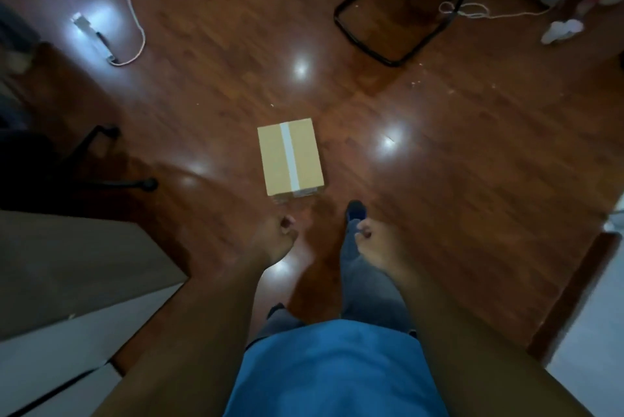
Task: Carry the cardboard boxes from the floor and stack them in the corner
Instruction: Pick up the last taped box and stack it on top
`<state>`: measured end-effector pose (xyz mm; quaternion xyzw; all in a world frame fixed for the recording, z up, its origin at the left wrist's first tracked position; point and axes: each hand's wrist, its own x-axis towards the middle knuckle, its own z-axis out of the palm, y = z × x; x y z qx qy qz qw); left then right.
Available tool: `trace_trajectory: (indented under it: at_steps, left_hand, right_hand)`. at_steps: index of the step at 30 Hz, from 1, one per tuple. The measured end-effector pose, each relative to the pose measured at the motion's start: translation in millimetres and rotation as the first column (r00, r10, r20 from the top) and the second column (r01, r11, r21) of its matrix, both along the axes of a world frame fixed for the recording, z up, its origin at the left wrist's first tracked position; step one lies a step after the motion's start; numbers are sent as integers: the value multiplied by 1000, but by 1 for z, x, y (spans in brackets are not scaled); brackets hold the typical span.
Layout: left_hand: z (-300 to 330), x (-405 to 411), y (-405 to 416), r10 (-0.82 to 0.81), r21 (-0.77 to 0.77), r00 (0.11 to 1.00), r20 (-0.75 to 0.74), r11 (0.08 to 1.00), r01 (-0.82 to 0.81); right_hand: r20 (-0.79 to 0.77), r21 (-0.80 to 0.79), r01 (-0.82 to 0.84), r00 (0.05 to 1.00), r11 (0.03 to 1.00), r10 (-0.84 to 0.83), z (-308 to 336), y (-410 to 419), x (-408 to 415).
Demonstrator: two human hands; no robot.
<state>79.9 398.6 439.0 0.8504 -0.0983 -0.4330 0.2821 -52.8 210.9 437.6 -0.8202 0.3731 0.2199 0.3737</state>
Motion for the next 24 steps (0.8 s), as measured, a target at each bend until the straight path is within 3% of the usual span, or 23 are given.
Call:
trace_trajectory:
  at_steps: [7, 12, 19, 21, 24]
  left_hand:
    - [-78, 97, -83, 320, 148, 946, 56, 934, -324]
    - [-166, 159, -138, 591, 131, 806, 28, 797, -589]
    - [-402, 184, -143, 571, 433, 800, -184, 778, -456]
    - [-450, 181, -135, 601, 458, 773, -204, 756, -468]
    - [-486, 176, -124, 672, 386, 732, -112, 708, -591]
  right_hand:
    - [-88, 45, -163, 982, 986, 166, -85, -99, 150]
    - [-113, -24, -307, 946, 951, 303, -190, -123, 264]
    - [35, -140, -529, 842, 837, 538, -413, -124, 392]
    - [13, -194, -614, 778, 765, 628, -460, -120, 414]
    - [-29, -238, -663, 735, 710, 677, -501, -116, 440]
